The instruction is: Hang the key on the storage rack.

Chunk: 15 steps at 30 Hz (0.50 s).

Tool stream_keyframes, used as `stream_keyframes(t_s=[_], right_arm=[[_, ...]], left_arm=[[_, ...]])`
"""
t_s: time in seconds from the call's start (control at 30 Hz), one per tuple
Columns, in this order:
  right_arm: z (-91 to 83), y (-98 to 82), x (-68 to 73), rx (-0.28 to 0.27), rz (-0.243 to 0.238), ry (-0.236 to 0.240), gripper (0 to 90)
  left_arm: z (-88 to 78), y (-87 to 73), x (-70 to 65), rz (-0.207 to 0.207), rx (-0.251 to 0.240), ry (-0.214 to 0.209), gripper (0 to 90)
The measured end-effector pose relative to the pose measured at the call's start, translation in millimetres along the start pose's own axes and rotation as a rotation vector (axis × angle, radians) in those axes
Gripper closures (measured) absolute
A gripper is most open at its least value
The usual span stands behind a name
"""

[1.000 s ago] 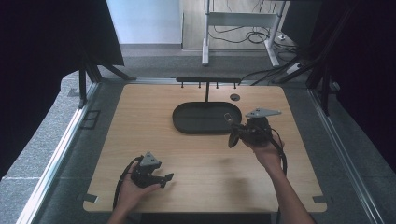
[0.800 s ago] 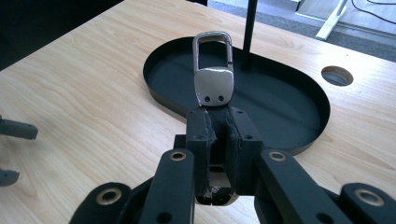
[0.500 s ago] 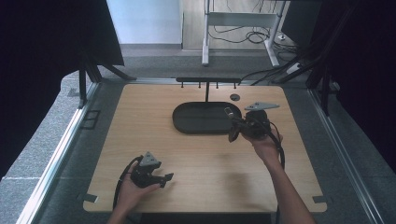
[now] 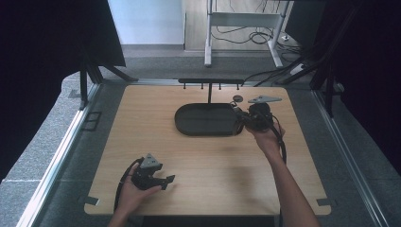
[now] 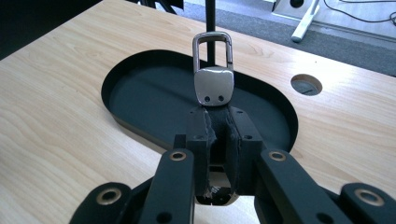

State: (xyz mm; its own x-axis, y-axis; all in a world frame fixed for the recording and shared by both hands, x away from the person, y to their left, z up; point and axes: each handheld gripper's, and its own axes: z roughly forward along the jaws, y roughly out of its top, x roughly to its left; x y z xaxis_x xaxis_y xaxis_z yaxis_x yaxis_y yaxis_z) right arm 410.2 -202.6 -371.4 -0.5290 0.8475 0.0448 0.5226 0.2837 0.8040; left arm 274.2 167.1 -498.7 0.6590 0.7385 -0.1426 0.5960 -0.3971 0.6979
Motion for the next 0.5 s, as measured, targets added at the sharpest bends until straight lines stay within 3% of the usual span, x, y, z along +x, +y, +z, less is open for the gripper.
stream_keyframes(t_s=[0.5], right_arm=[[9.0, 12.1, -9.4, -0.009, 0.007, -0.042, 80.6]], left_arm=[[1.9, 0.1, -2.1, 0.003, 0.005, -0.004, 29.6]])
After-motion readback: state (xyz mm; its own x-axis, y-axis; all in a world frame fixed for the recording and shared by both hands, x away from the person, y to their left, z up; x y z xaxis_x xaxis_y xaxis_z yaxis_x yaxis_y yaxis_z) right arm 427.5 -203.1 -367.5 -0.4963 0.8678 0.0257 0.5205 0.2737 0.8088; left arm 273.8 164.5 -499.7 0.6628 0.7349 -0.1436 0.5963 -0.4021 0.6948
